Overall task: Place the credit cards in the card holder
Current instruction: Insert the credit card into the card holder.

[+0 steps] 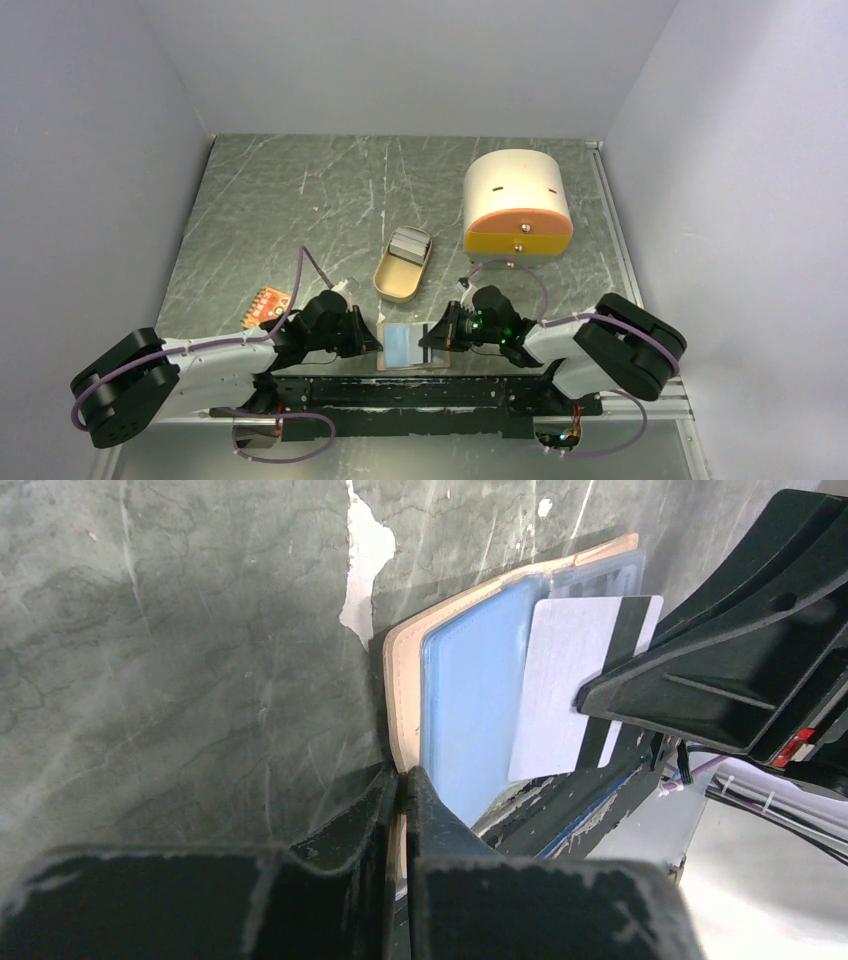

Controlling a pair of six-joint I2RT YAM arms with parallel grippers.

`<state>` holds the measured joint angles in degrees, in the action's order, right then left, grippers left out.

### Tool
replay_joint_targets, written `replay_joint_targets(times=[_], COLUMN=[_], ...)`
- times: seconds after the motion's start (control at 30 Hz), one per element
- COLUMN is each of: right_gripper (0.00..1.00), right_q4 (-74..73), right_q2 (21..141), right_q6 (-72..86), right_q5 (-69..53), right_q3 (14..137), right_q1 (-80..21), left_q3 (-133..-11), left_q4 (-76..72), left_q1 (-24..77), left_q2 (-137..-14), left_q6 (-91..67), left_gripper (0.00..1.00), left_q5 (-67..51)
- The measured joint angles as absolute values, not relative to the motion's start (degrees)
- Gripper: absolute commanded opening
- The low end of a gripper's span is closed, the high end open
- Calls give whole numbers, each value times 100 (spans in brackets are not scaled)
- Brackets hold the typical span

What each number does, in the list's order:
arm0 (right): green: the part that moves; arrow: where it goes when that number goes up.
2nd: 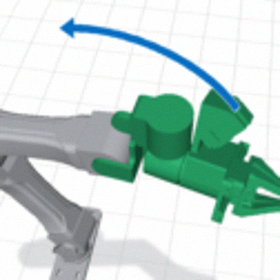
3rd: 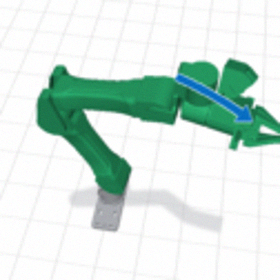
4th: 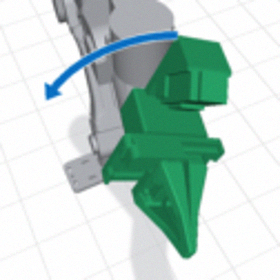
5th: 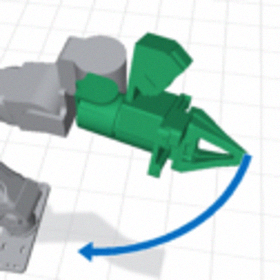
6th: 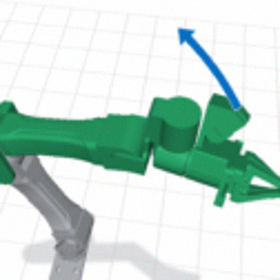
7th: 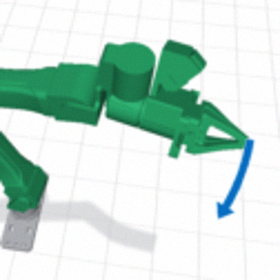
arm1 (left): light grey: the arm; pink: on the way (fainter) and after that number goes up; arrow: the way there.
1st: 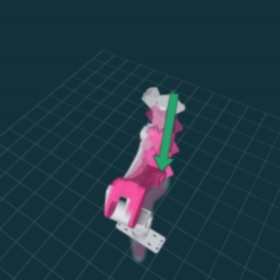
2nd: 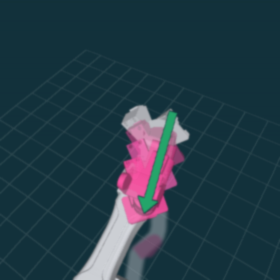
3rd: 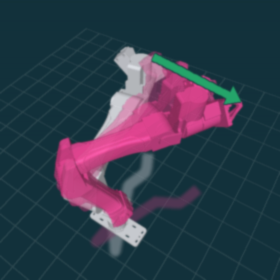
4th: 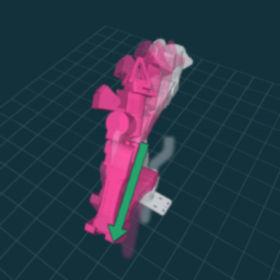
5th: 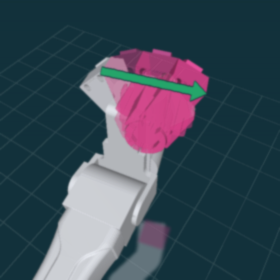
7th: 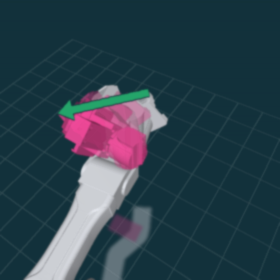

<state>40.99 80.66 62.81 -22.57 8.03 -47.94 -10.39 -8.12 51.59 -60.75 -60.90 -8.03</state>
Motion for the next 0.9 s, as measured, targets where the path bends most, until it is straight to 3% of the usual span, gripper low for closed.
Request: replay_joint_targets(times=[0.27, 0.9], right_gripper=[4, 7], right_q4=[3656, 4873], right_q2=[7546, 8670], right_q6=[6257, 6298], right_q5=[-1979, -2499], right_q3=[720, 746], right_q1=[-4797, -4794], left_q3=[-1039, -1039], left_q4=[-832, -921], left_q1=[5159, 5159], left_q2=[-6095, -6163], left_q6=[-6090, -6090], left_gripper=[9, 9], left_q5=[-816, -843])
